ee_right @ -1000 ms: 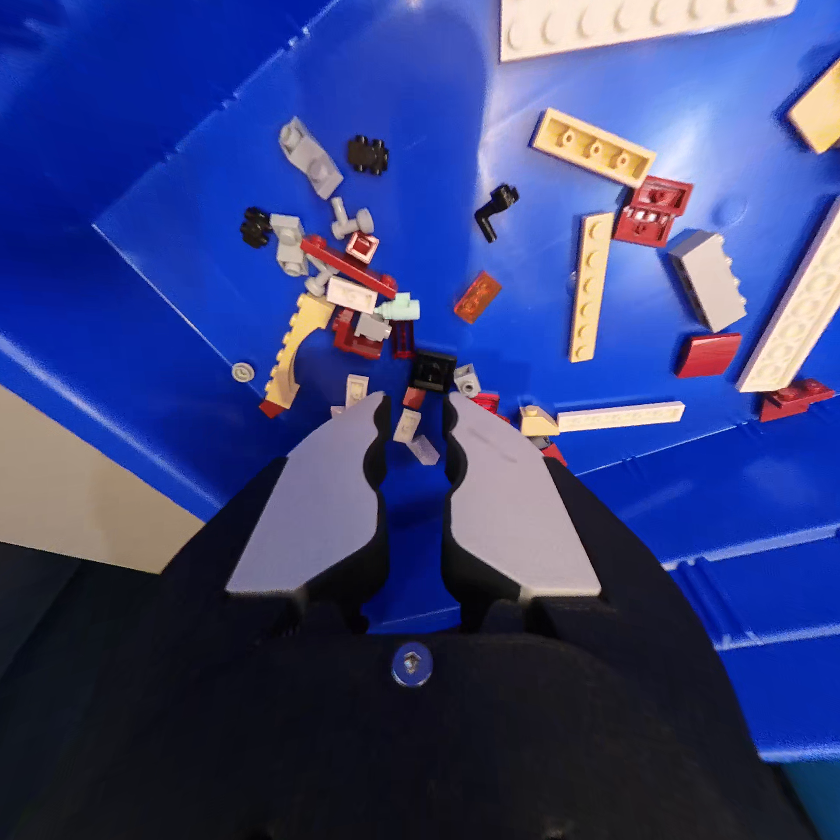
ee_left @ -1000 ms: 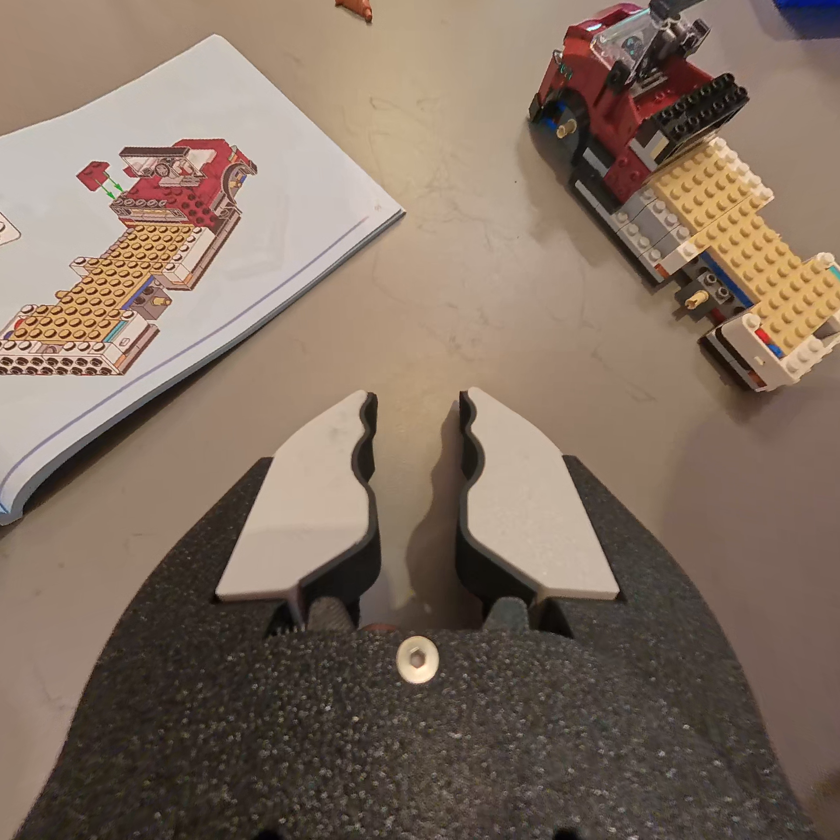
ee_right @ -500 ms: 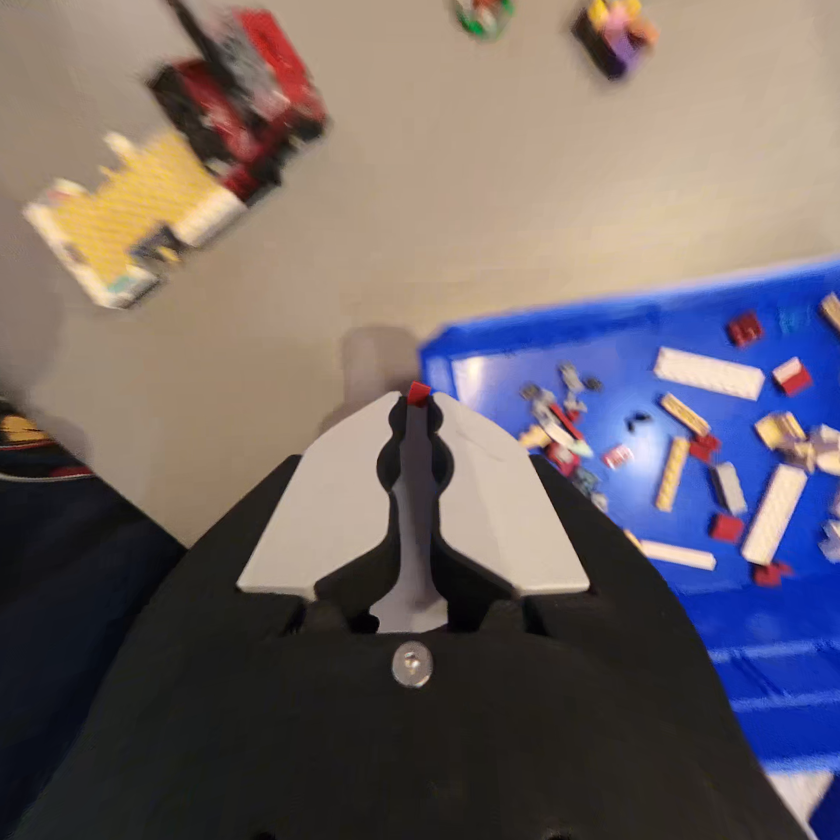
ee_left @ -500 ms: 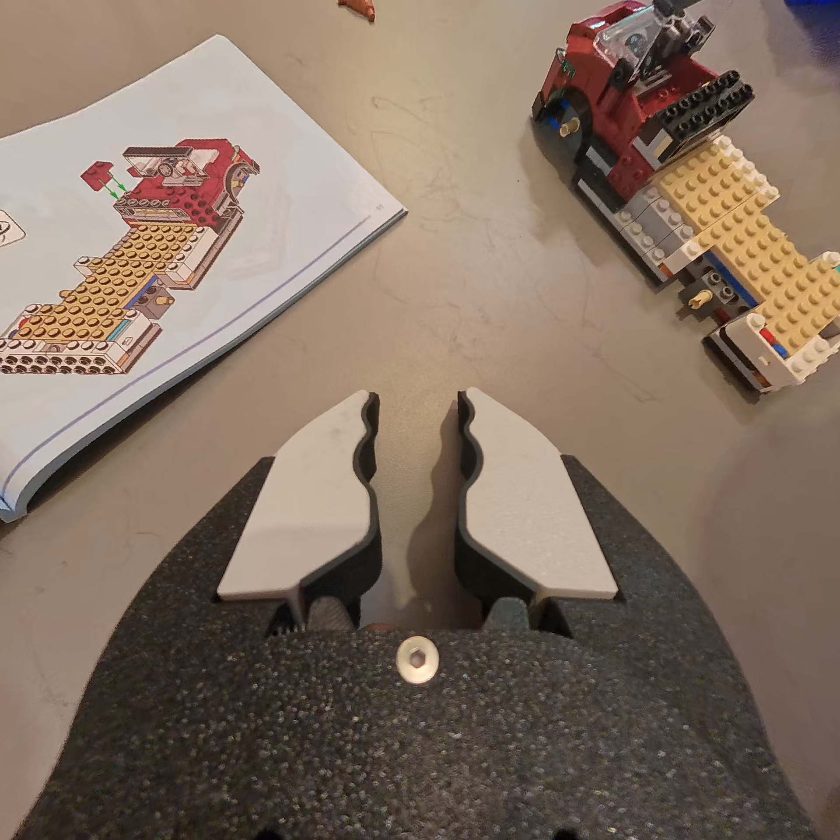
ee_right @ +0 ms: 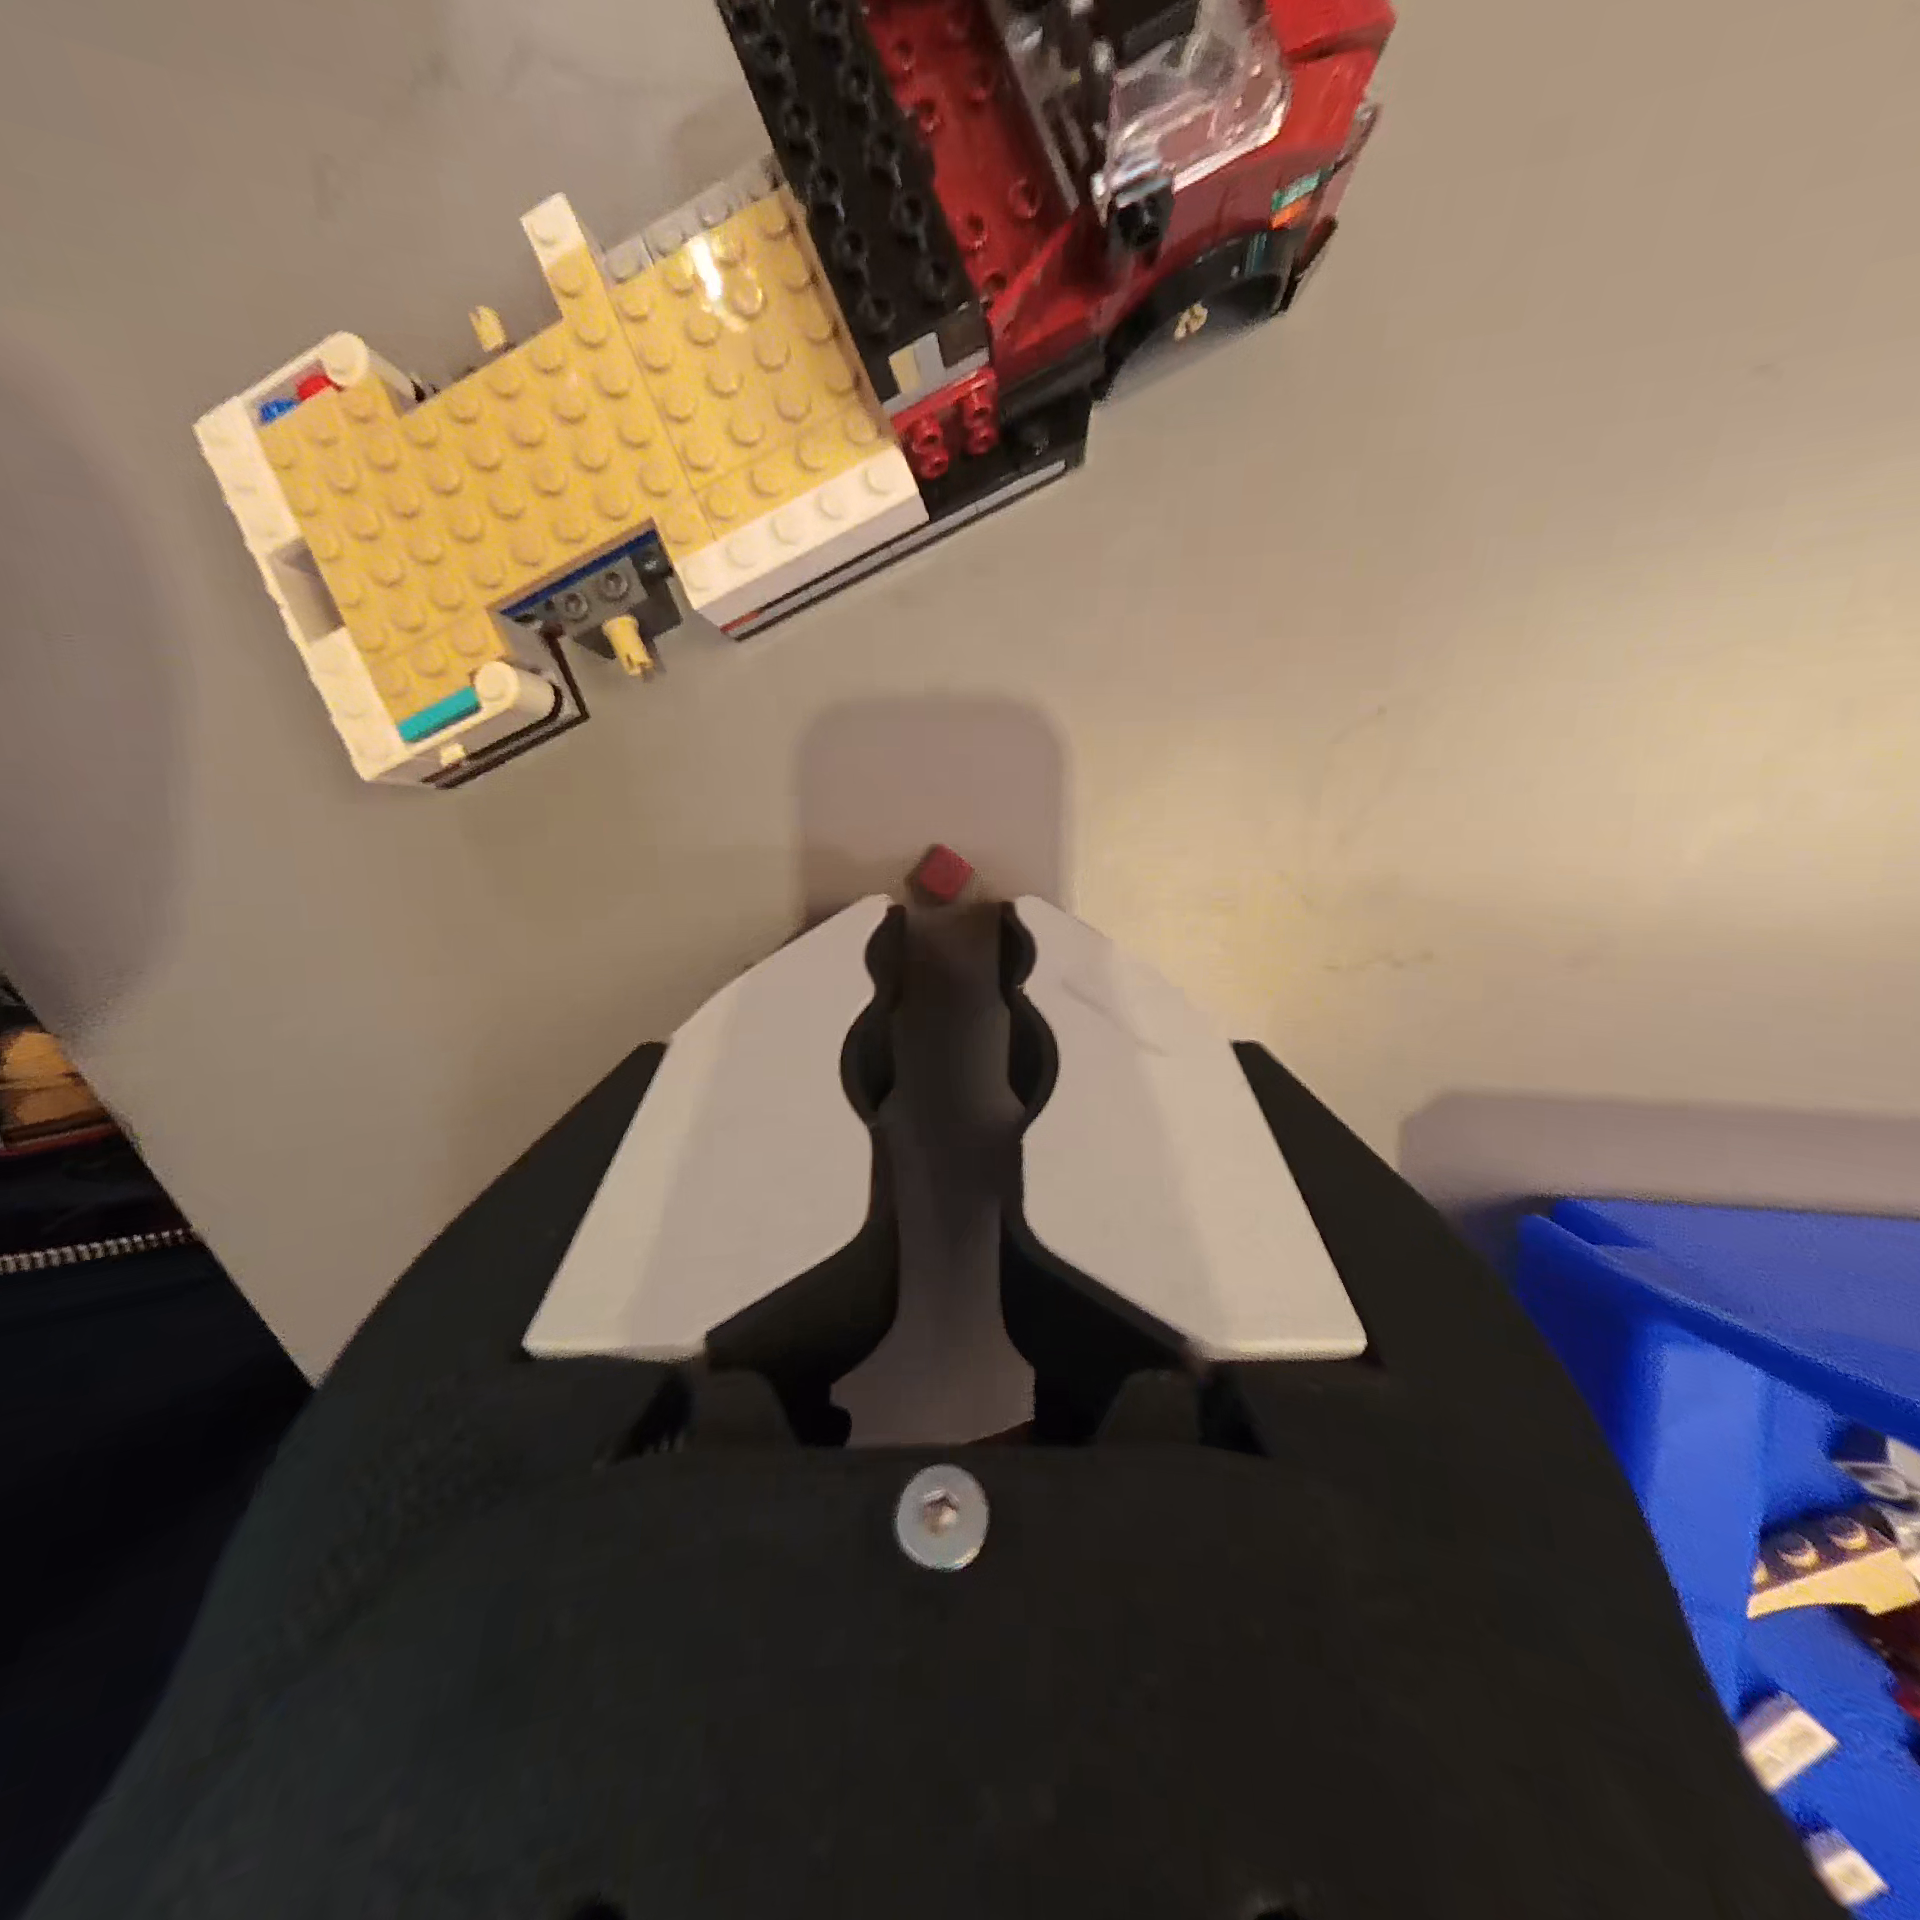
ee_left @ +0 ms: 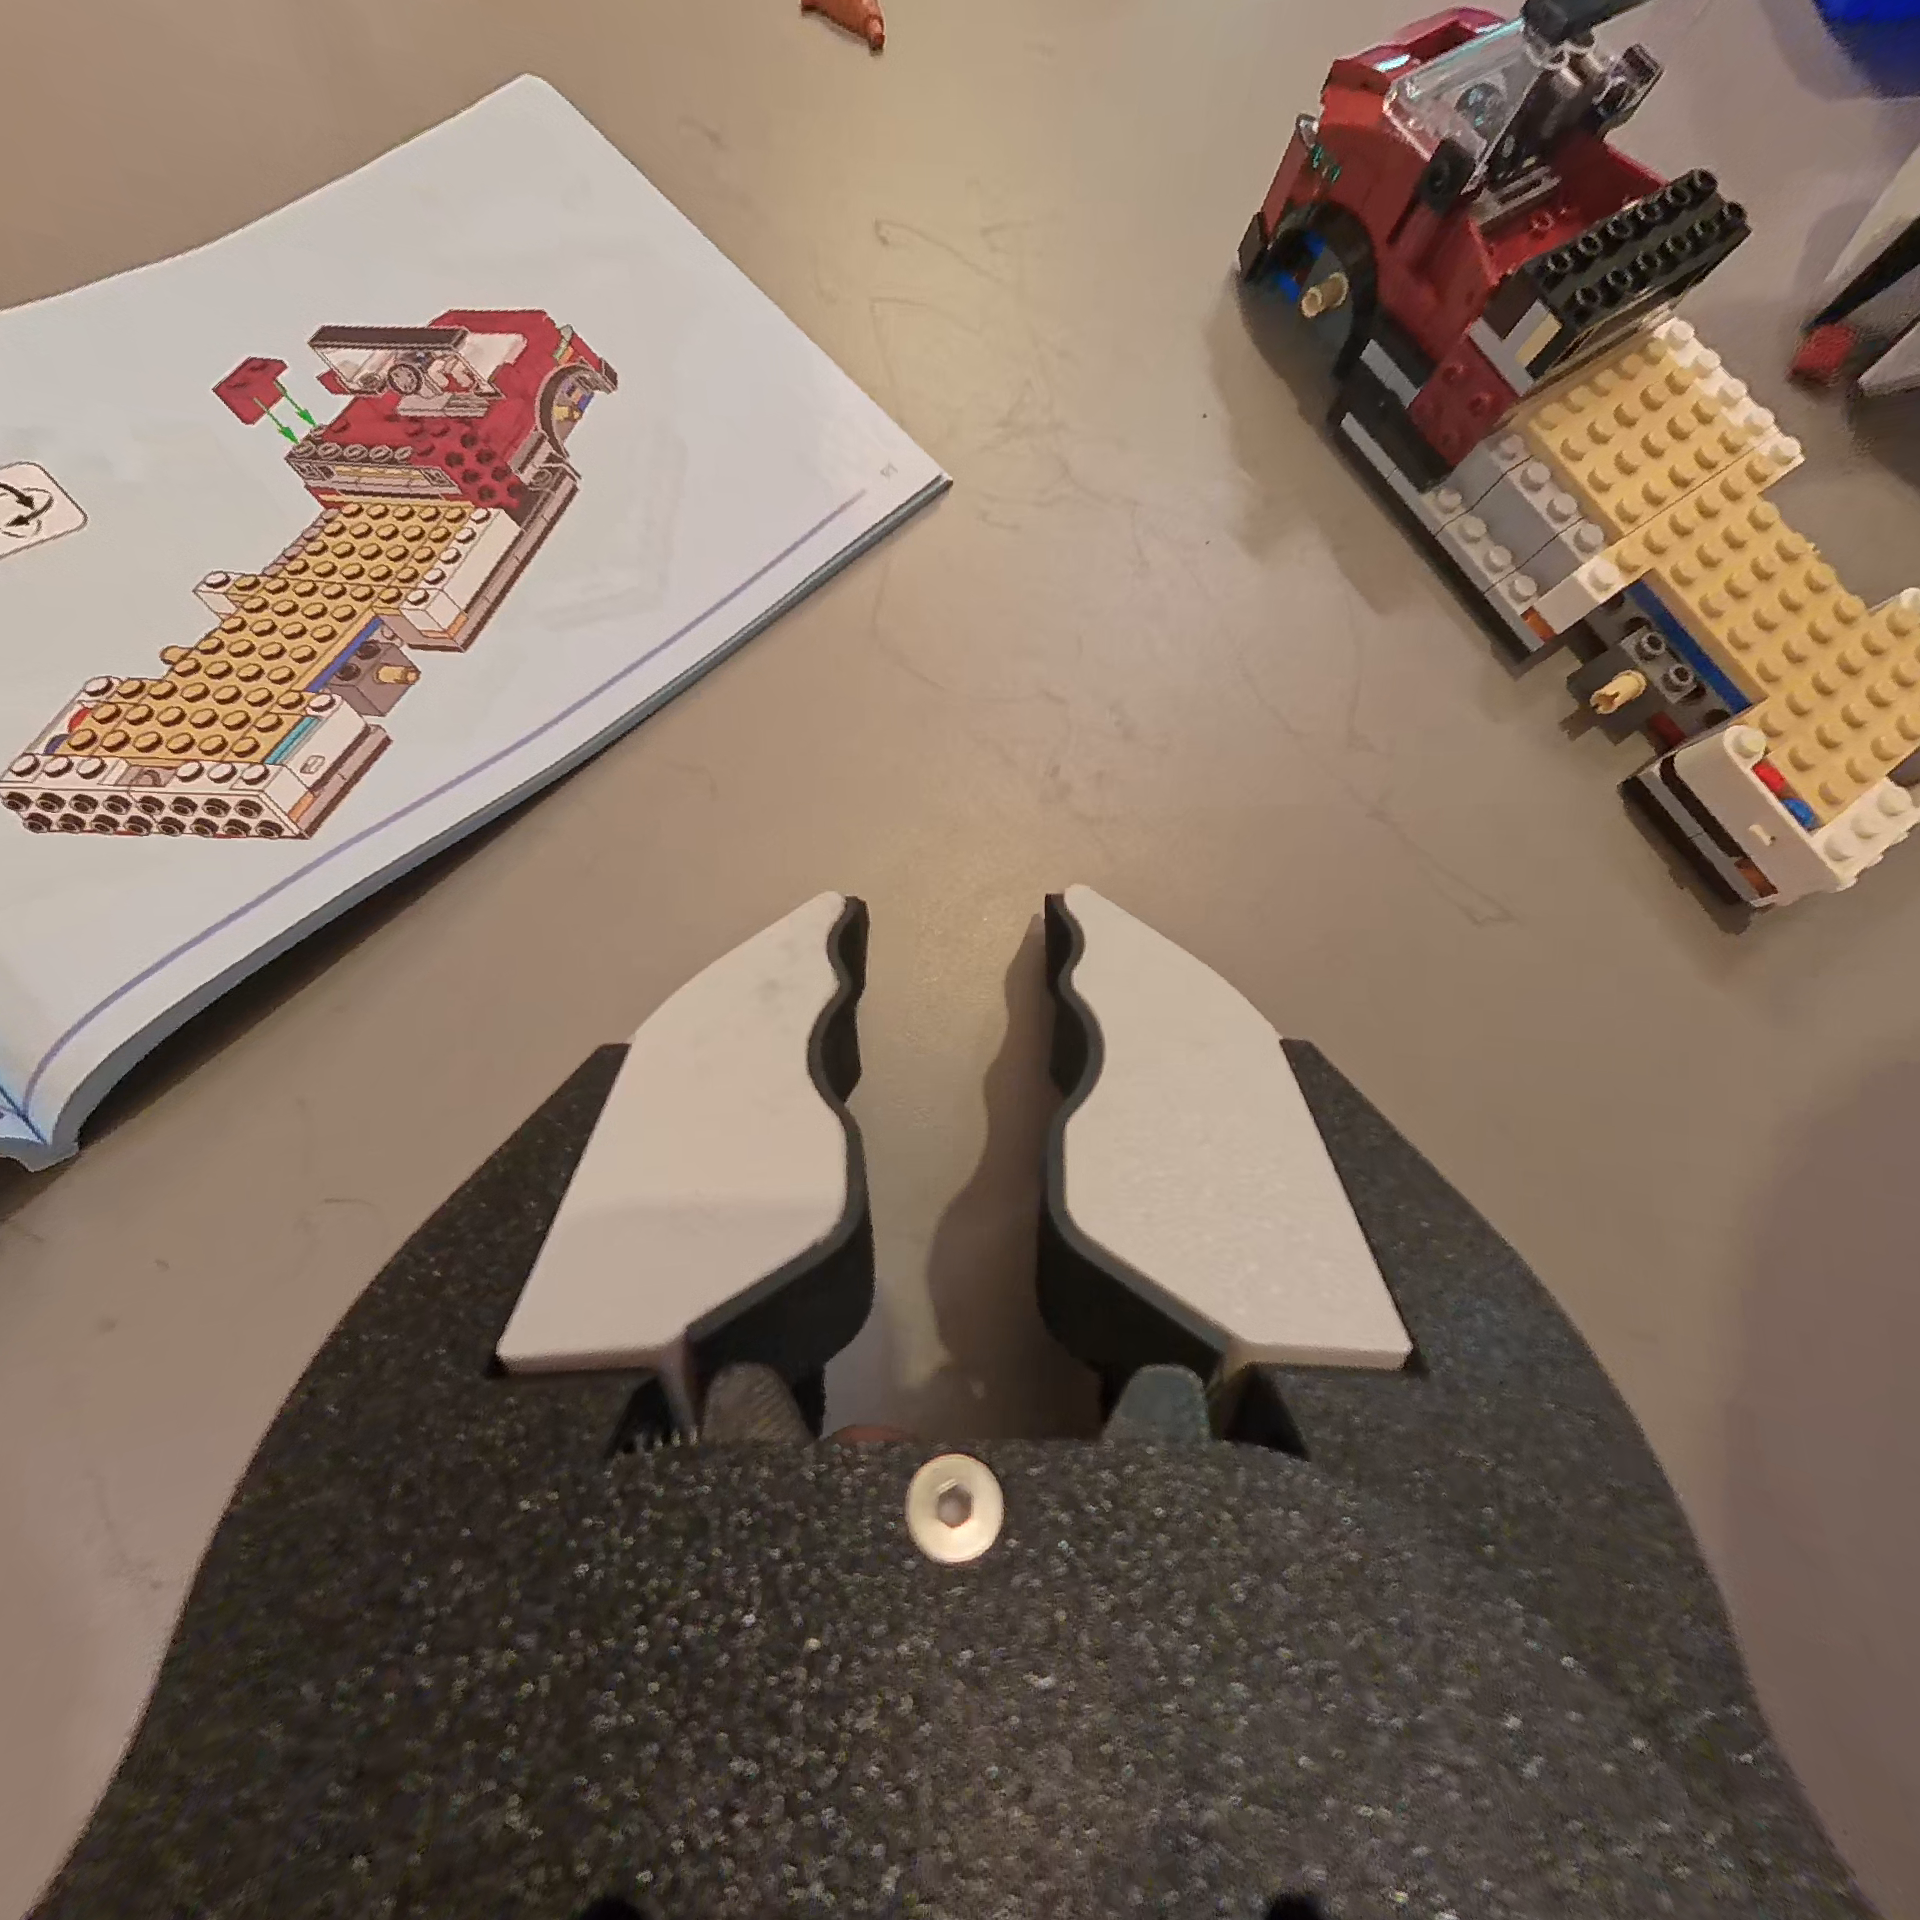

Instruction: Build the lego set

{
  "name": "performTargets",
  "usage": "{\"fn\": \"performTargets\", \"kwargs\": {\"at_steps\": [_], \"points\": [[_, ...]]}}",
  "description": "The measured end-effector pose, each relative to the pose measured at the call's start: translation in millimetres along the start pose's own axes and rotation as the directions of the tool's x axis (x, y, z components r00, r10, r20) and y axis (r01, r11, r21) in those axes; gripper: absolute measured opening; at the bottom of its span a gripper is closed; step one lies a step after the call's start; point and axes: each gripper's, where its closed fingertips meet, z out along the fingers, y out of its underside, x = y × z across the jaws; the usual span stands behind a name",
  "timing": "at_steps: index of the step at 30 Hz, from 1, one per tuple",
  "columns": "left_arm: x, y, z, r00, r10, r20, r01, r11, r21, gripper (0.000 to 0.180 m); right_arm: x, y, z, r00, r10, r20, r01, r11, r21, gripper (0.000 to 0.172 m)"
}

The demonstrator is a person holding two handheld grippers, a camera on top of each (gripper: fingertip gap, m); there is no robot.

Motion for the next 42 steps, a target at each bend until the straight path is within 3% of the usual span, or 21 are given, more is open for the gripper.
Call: {"fn": "performTargets", "kwargs": {"at_steps": [5, 9, 14, 19, 42], "points": [[-1, -1, -1, 1.000, -0.023, -0.013, 0.023, 1.000, 0.006, 0.032, 2, -21, -6, 0.993, 0.116, 0.020, -0.118, 0.967, 0.226, 0.023], [-1, -1, -1, 1.000, -0.021, -0.016, 0.022, 1.000, 0.006, 0.032, 1, -36, -16, 0.985, 0.169, 0.038, -0.168, 0.876, 0.451, 0.023], [1, 0, 0, 1.000, 0.007, -0.007, -0.007, 1.000, -0.001, 0.033, 7, -39, -34, 0.982, 0.190, 0.013, -0.160, 0.785, 0.598, 0.026], [1, 1, 1, 0.999, 0.039, 0.023, -0.039, 0.999, -0.008, 0.033, 17, -29, -38, 0.958, 0.286, 0.020, -0.240, 0.760, 0.604, 0.027], [-1, -1, 1, 1.000, -0.001, 0.002, 0.001, 1.000, -0.001, 0.028, 9, -27, -35, 0.965, 0.262, 0.011, -0.220, 0.783, 0.582, 0.027]]}}
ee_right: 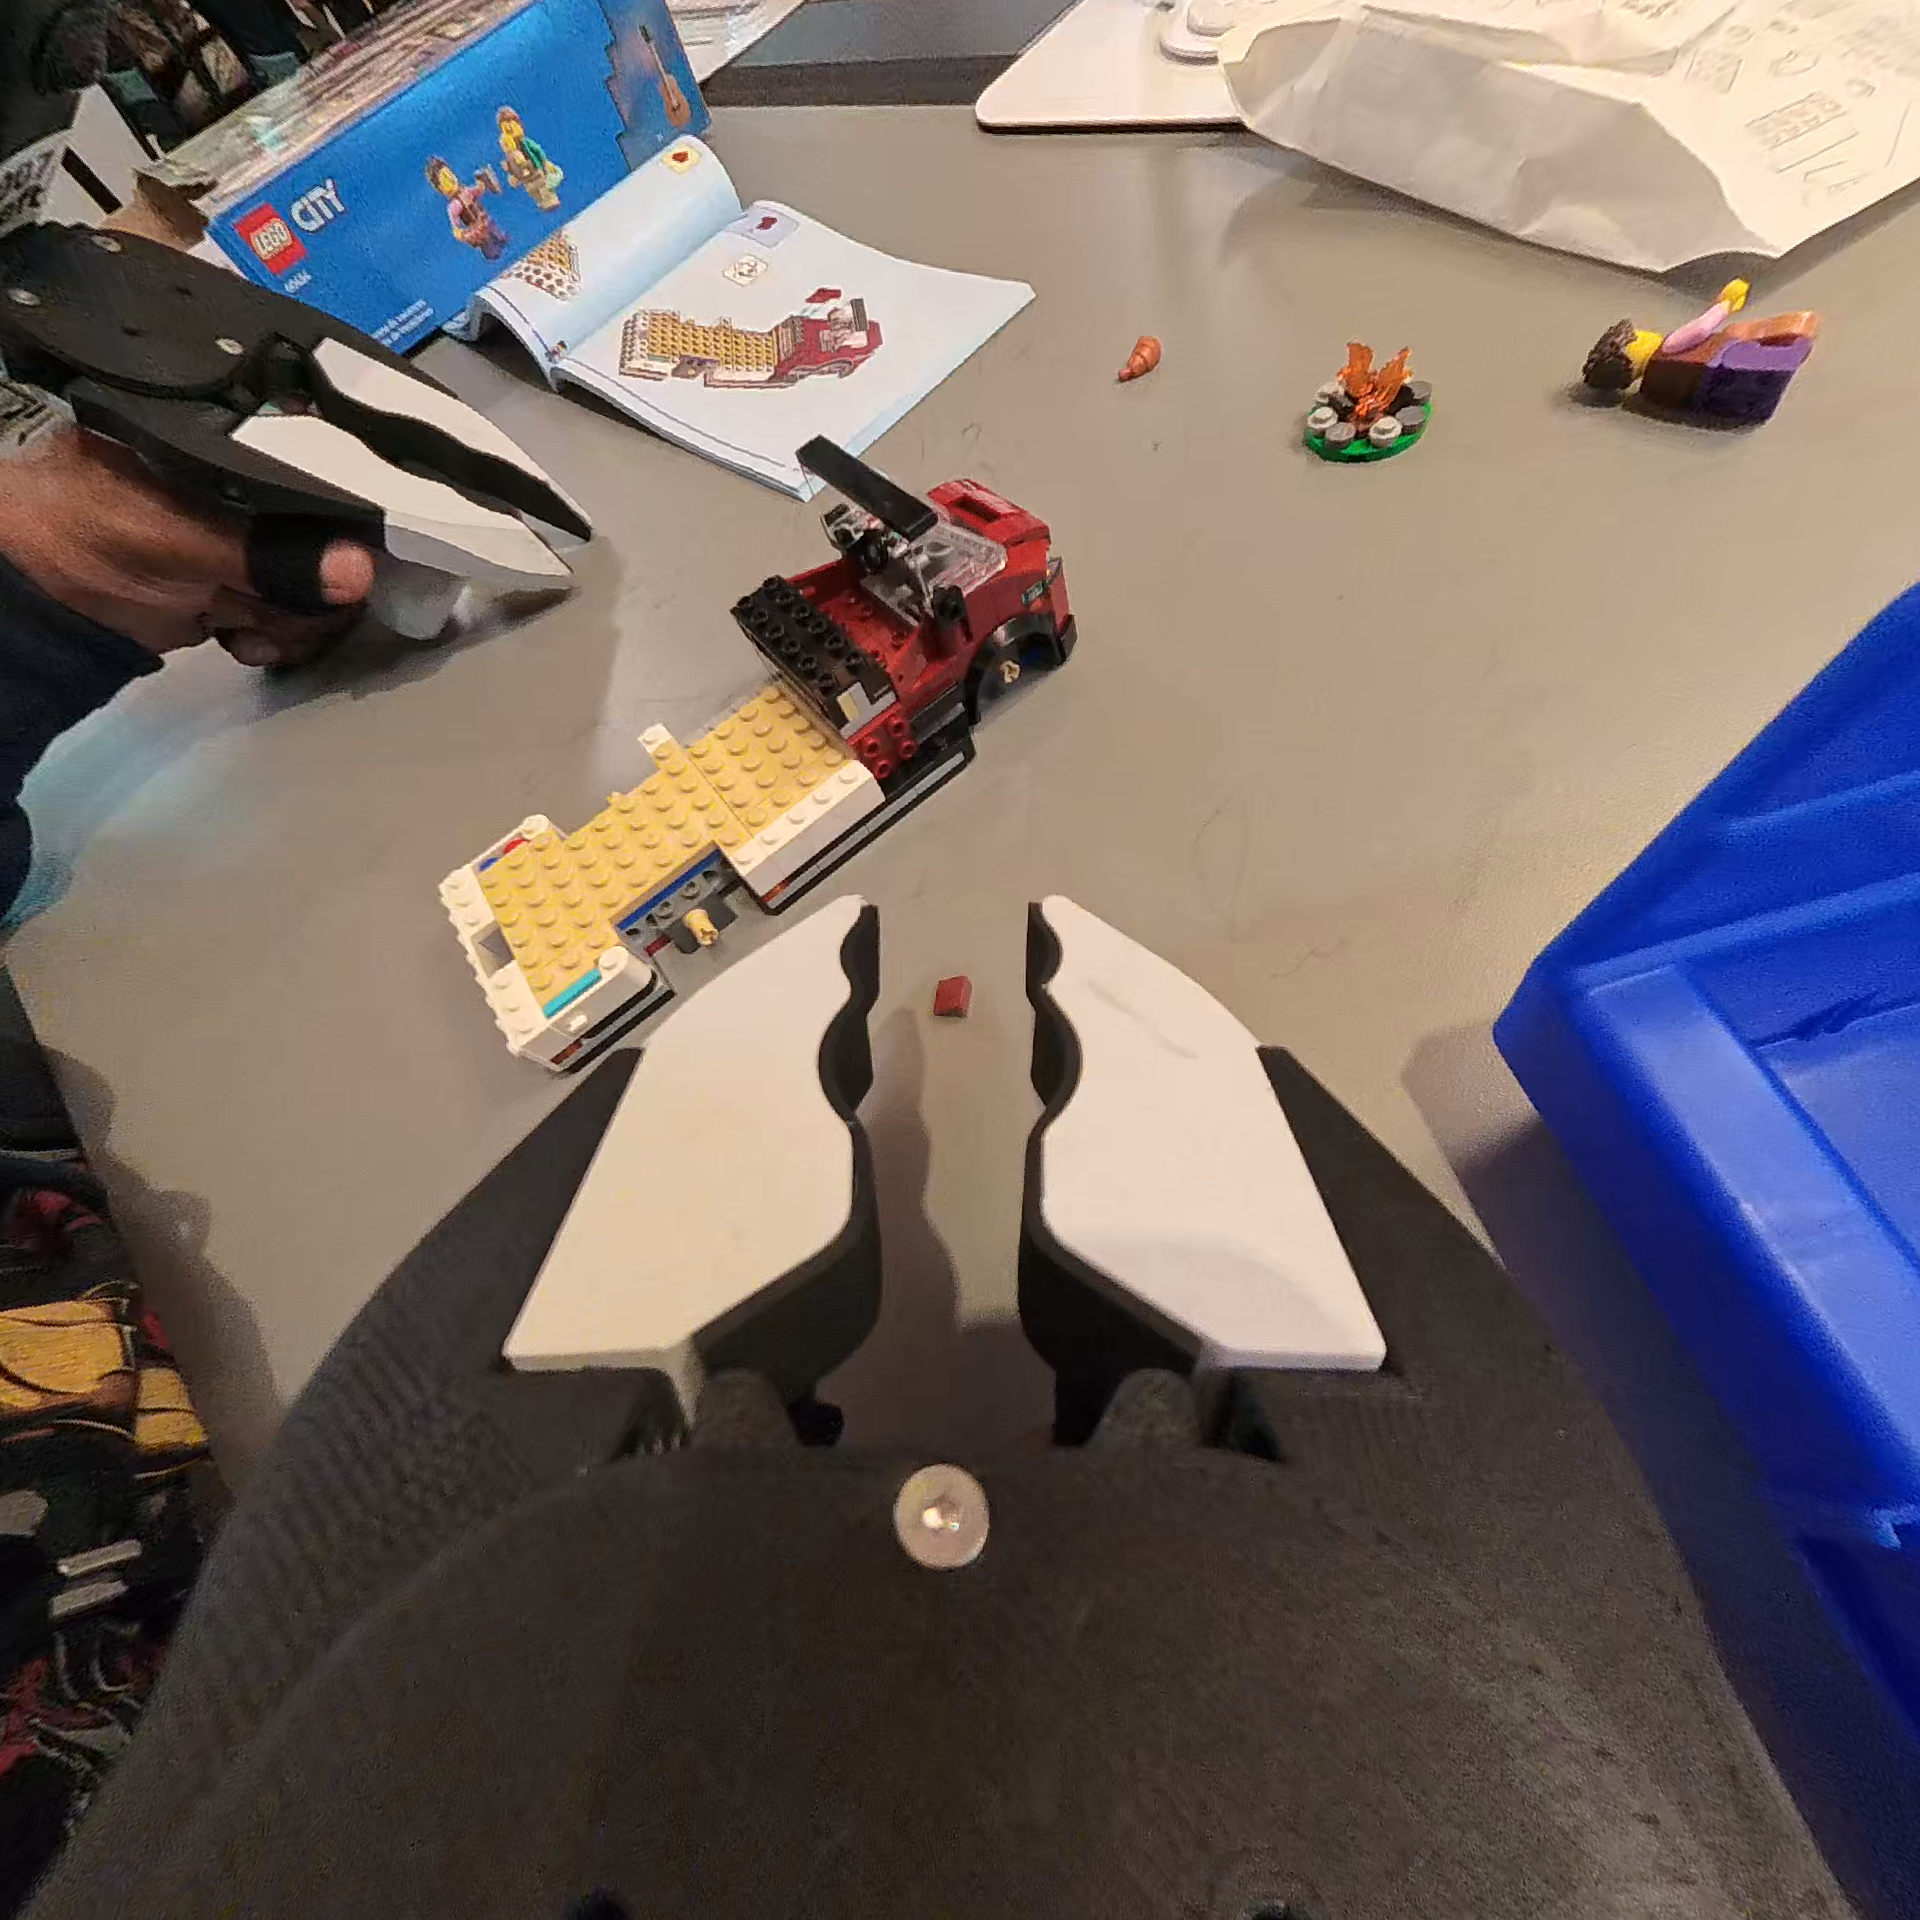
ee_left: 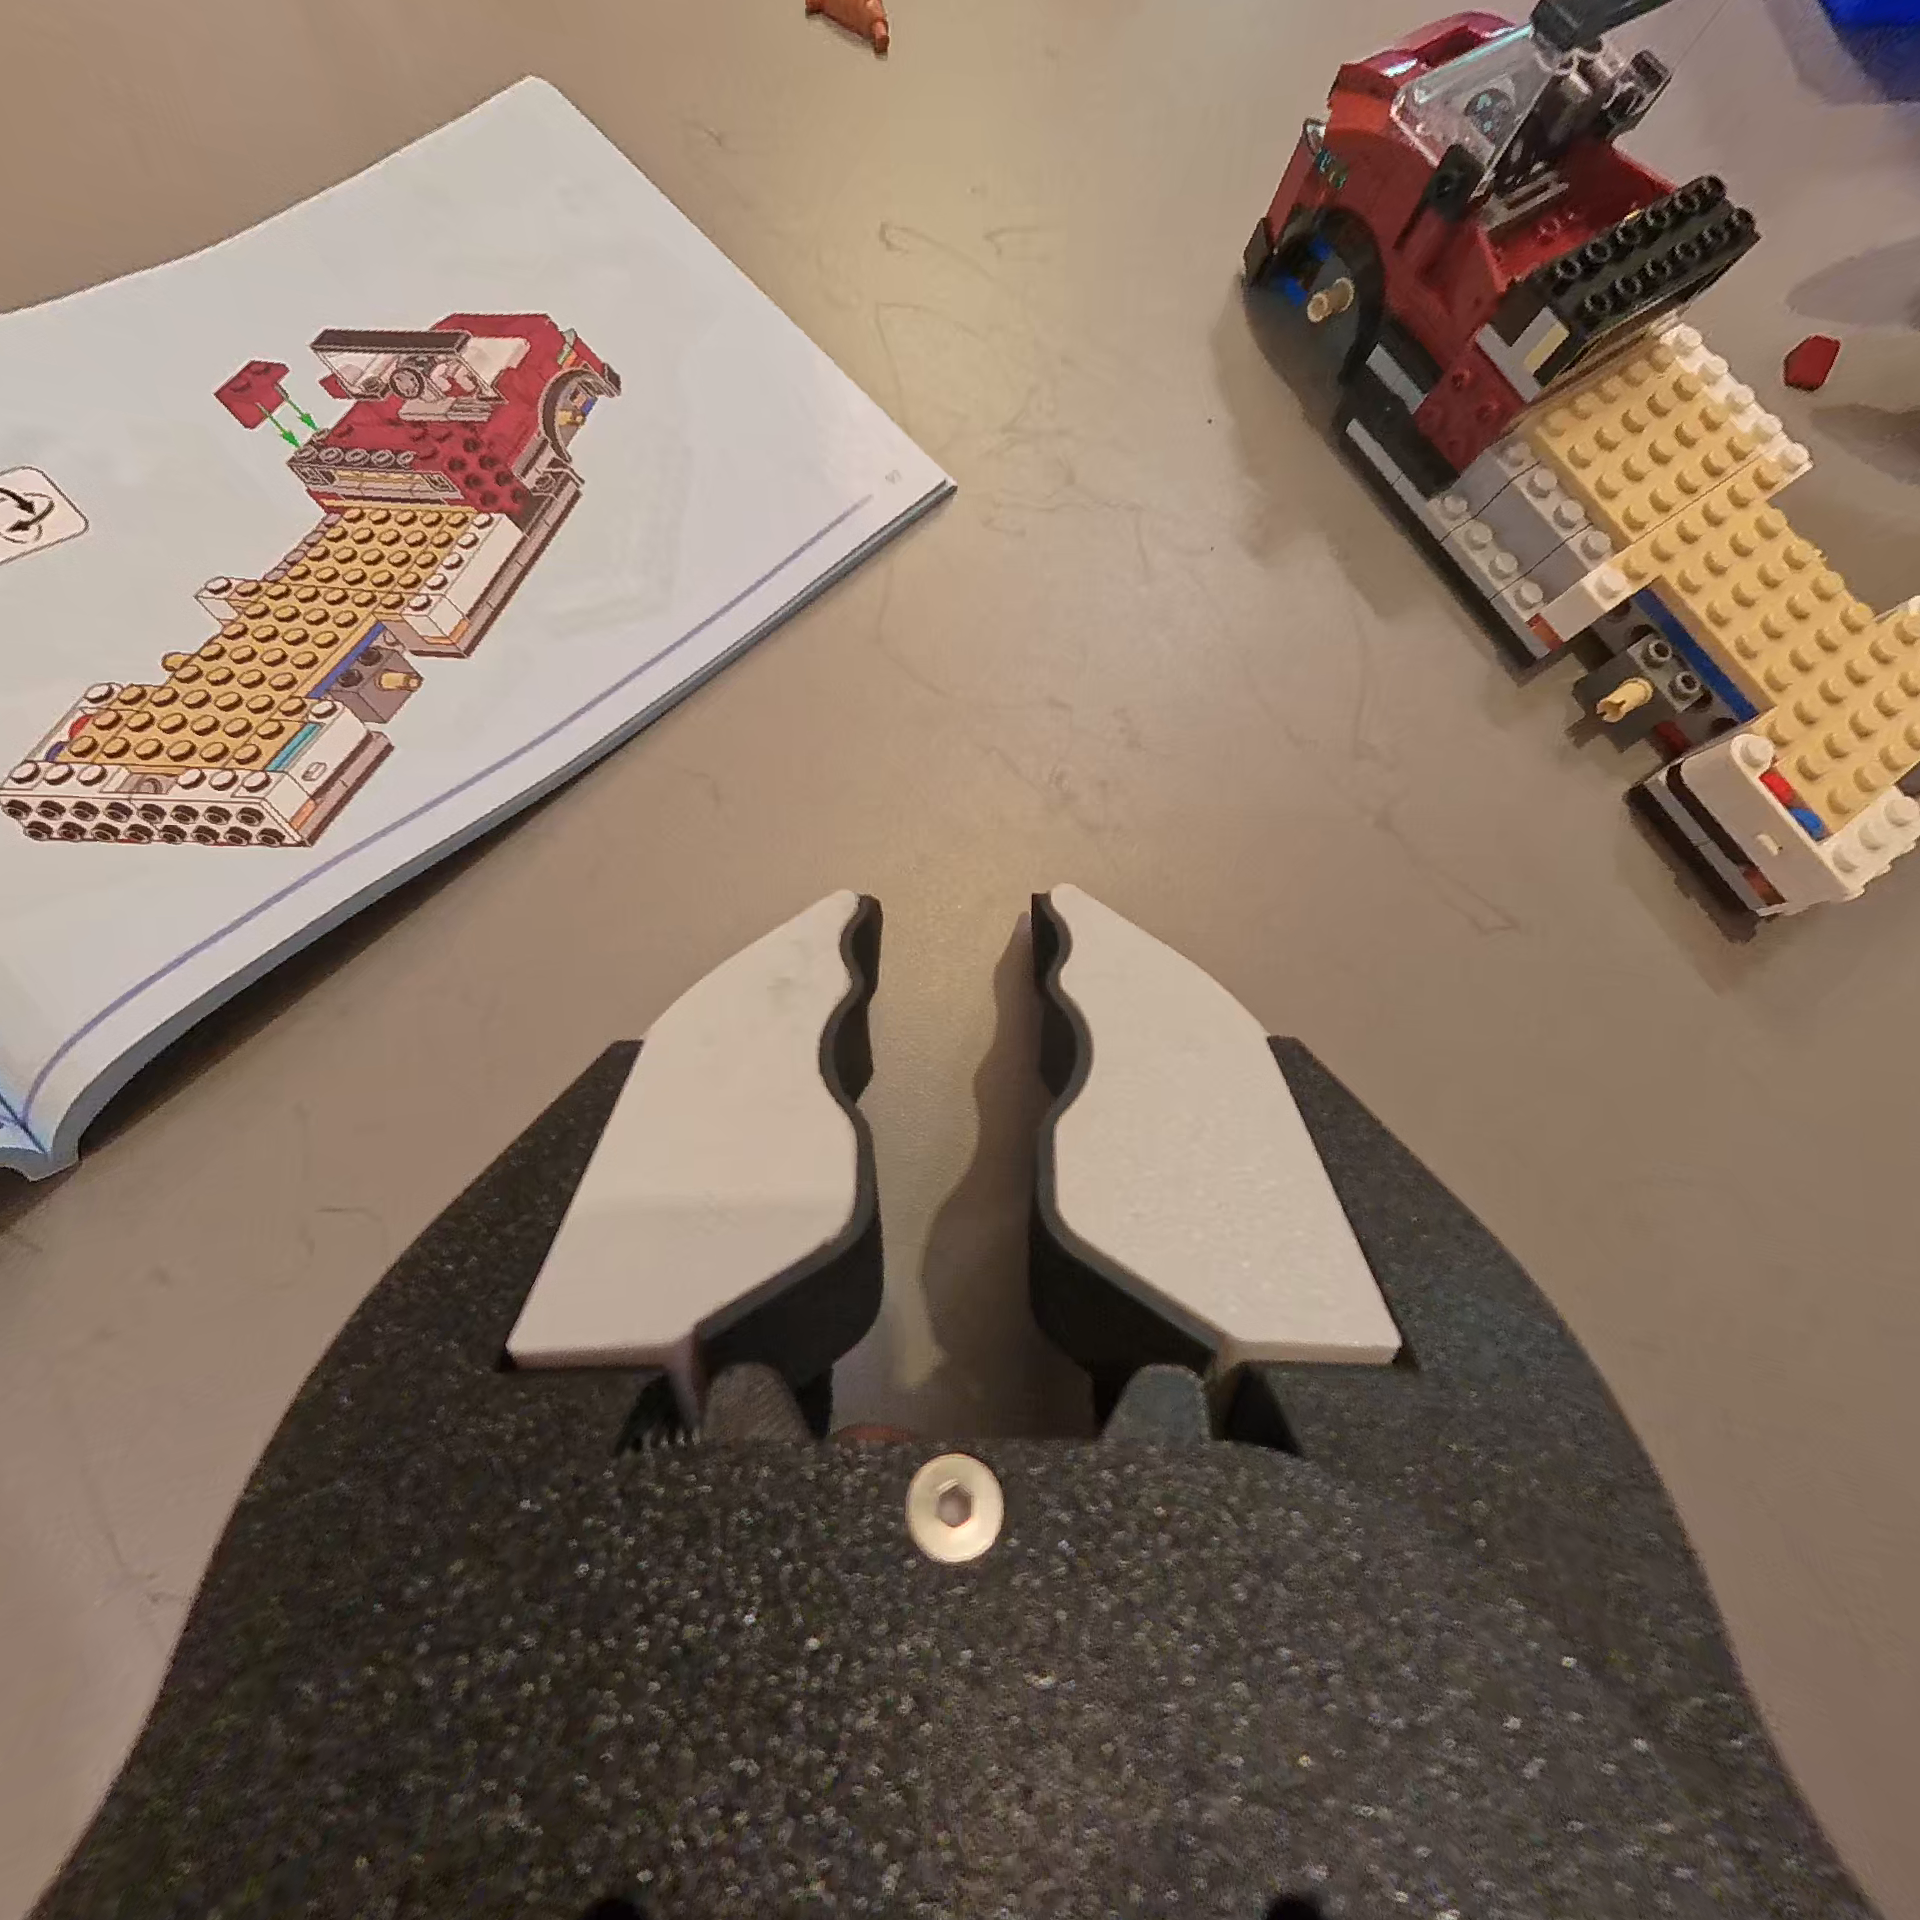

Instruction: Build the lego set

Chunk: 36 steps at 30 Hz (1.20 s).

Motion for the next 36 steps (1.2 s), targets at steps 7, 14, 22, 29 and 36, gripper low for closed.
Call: {"fn": "performTargets", "kwargs": {"at_steps": [7, 14, 22, 29, 36], "points": [[0, 0, 0, 1.000, -0.002, -0.004, 0.002, 1.000, 0.001, 0.029, 0, 1, 1, 1.000, 0.006, 0.002, -0.006, 1.000, -0.005, 0.027], [0, 0, 0, 1.000, -0.002, -0.002, 0.002, 1.000, 0.001, 0.029, 0, 1, 1, 1.000, 0.006, 0.002, -0.006, 1.000, -0.004, 0.027], [0, 0, 0, 1.000, -0.002, 0.001, 0.002, 1.000, 0.000, 0.028, -1, 1, 1, 1.000, 0.002, 0.004, -0.002, 1.000, -0.001, 0.027], [0, 0, 0, 1.000, -0.004, -0.005, 0.004, 1.000, 0.001, 0.028, 0, -23, -65, 0.989, -0.082, 0.120, 0.068, 0.992, 0.111, 0.025], [3, 0, 0, 1.000, 0.026, -0.008, -0.026, 1.000, -0.003, 0.031, 124, -68, -129, 0.920, -0.367, -0.138, 0.302, 0.888, -0.347, 0.015]]}}
